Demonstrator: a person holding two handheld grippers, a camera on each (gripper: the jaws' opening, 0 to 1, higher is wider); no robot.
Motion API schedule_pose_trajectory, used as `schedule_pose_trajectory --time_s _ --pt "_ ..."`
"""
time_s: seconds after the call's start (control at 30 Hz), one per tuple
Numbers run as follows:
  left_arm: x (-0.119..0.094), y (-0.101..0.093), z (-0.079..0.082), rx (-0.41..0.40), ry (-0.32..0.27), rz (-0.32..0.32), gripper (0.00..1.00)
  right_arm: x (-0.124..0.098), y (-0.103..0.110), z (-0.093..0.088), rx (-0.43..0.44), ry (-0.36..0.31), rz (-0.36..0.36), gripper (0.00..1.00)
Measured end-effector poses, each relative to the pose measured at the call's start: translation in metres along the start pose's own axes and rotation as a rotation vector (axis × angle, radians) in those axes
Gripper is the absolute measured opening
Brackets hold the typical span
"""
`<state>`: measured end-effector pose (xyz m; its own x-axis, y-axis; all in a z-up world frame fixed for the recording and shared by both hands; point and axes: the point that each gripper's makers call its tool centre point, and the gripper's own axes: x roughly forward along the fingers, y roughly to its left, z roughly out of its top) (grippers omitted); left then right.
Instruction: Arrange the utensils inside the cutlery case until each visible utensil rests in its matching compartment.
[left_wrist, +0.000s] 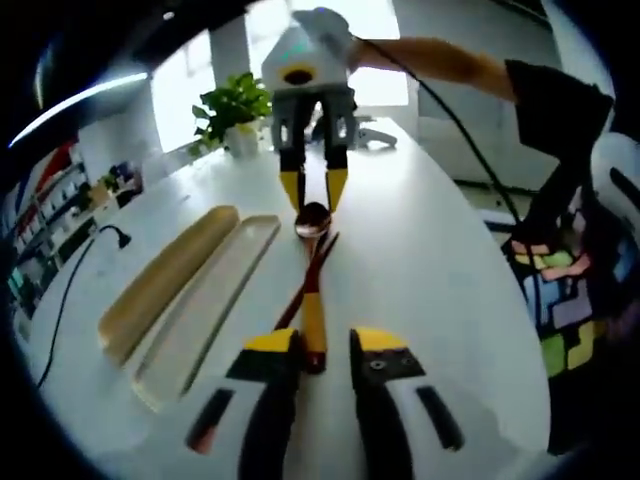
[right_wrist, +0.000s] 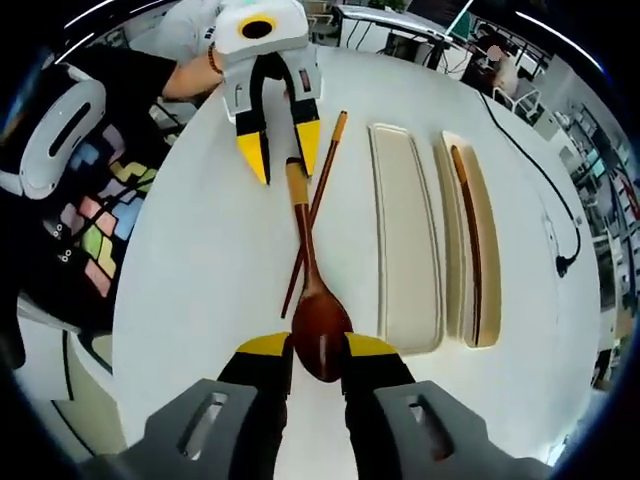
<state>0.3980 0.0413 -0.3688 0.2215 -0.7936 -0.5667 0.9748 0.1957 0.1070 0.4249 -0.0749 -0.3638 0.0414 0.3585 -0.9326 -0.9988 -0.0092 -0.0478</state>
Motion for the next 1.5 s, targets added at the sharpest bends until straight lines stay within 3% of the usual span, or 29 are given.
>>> schedule_pose_trajectory --time_s 0.27,0.7,0.9,1.17,1.5 --pt "0.001 0.002 -0.001 -0.026 0.010 -0.009 0.13 0.009 0.006 -0.007 0.016 0.017 0.045 0.17" --pt "0.000 -0.001 0.003 -0.115 -0.014 -0.029 0.12 0.007 0.007 -0.007 0.029 0.009 0.030 0.12" --pt "0.000 -0.012 0.011 -0.082 -0.023 -0.037 0.12 0.005 0.020 -0.013 0.067 0.007 0.047 0.12" --pt "0.003 -0.023 0.012 -0.058 -0.019 -0.068 0.12 0.002 0.040 -0.020 0.143 0.008 0.057 0.12" --pt "0.001 -0.030 0.009 -0.025 -0.013 -0.076 0.12 0.002 0.054 -0.019 0.175 -0.004 0.065 0.12"
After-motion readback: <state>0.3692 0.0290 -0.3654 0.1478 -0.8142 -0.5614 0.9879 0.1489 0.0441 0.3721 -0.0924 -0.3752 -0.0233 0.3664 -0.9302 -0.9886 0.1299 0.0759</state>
